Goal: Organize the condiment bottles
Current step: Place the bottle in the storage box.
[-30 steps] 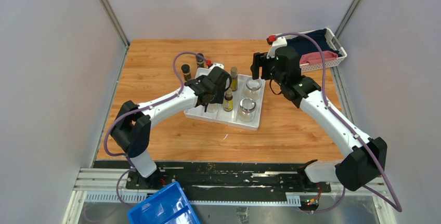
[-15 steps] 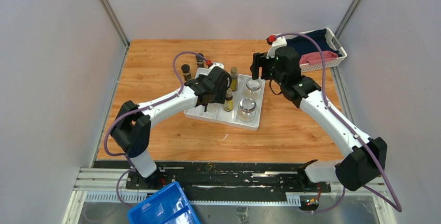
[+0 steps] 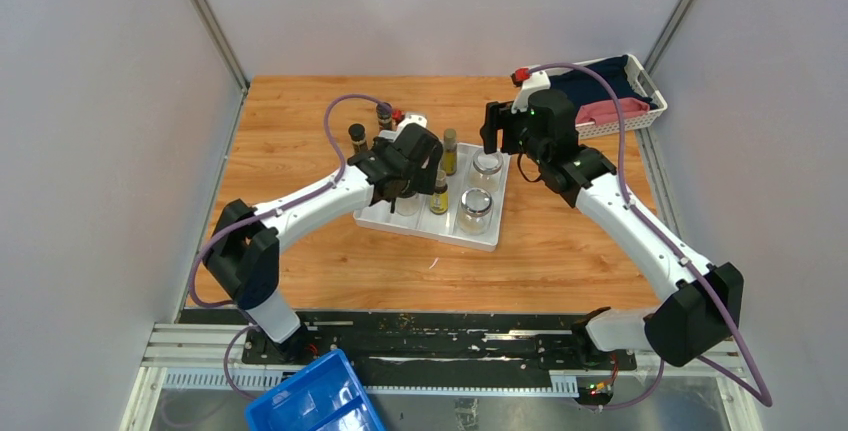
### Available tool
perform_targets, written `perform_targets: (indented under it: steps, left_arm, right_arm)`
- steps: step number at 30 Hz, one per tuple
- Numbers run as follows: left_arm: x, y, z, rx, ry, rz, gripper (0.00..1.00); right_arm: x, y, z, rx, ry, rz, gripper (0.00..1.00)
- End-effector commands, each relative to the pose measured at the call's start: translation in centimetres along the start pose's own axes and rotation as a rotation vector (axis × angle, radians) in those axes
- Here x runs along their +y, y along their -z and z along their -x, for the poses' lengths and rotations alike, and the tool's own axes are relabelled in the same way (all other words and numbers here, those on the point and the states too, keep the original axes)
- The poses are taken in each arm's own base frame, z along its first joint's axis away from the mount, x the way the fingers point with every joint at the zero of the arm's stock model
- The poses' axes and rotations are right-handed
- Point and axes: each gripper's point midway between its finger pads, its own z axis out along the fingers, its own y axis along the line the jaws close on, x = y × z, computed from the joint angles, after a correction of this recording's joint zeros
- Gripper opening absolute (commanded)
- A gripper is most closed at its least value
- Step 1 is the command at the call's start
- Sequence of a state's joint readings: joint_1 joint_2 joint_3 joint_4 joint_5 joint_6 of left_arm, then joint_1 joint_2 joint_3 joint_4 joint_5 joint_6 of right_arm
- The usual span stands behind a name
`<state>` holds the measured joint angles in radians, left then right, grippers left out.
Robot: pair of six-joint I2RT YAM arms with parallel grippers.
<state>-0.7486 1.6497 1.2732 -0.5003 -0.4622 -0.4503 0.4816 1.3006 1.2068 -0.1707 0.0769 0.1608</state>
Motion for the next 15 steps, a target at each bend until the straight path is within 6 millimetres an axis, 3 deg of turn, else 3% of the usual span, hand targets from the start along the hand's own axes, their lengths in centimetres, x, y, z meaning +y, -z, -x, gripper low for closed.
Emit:
perform_targets:
  steps: [1,8,15]
  left_arm:
    - [0.5,3.1,4.4,-0.121,0.046,0.001,0.96]
    - [3.4,5.5,8.0,-0.223,0.096,0.077,0.97]
    - [8.2,4.9,10.0,-0.268,0.182,0.157,0.96]
  right_arm:
    - [-0.3,-0.3,0.6,-0.014,0.004,0.003,0.77]
    - [0.6,-1.2,1.5,-0.016,0.010,0.044,0.77]
    - [2.5,-3.7,3.6,-0.003,0.040,0.125,0.77]
